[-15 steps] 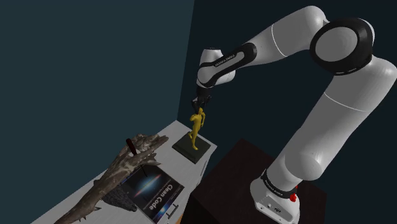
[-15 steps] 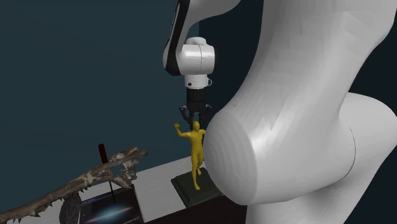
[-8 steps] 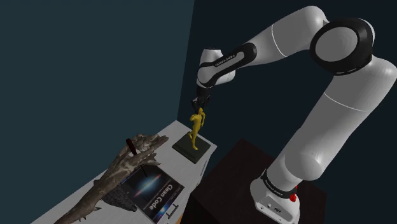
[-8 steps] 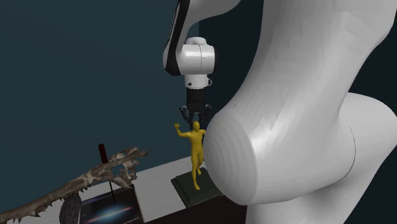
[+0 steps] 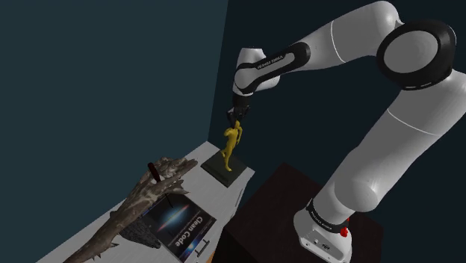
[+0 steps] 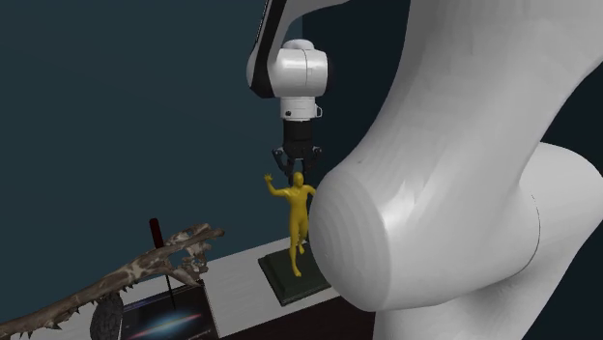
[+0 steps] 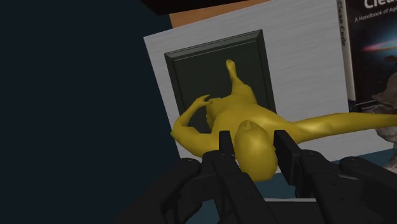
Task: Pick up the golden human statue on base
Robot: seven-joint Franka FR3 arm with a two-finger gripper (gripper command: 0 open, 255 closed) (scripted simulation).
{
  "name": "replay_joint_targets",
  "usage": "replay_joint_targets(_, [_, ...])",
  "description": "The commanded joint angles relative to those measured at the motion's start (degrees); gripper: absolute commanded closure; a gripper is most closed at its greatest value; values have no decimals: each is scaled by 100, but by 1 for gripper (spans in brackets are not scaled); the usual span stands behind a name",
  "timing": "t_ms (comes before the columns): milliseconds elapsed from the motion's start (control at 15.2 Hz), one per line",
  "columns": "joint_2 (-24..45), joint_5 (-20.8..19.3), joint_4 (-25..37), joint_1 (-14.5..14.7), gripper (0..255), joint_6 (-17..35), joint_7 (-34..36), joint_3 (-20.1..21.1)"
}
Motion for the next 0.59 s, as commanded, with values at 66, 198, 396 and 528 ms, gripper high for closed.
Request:
replay_joint_targets(66, [-125, -19, 131, 3, 255, -248, 22, 3])
replay_joint_targets(198, [-211, -32, 200, 3, 255, -402, 33, 3])
replay_joint_targets(396, [-330, -48, 312, 3, 255, -633, 48, 5])
replay_joint_targets(528, [-336, -49, 318, 3, 255, -645, 49, 5])
